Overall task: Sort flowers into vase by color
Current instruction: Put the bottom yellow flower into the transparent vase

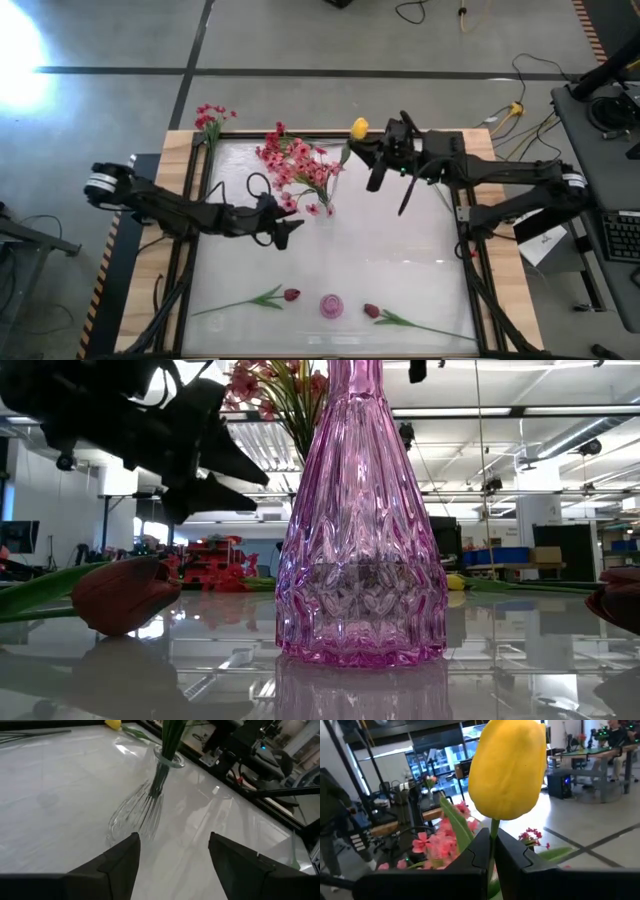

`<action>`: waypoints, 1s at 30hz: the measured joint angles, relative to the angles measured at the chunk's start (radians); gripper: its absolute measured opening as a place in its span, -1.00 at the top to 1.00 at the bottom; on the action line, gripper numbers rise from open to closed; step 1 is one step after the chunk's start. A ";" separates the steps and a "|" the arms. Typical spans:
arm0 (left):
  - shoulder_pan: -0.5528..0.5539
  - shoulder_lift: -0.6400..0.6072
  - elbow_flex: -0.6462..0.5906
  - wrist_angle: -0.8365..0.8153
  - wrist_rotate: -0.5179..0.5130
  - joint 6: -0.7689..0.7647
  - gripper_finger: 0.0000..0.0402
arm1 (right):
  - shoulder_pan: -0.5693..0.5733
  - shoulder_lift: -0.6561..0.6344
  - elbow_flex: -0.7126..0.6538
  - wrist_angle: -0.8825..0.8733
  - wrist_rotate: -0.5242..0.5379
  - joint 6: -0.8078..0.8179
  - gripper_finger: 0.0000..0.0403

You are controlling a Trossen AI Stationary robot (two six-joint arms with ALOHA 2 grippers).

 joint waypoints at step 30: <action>0.124 0.222 0.167 0.061 0.080 0.205 -0.11 | 0.026 0.070 0.026 -0.034 0.003 -0.085 0.94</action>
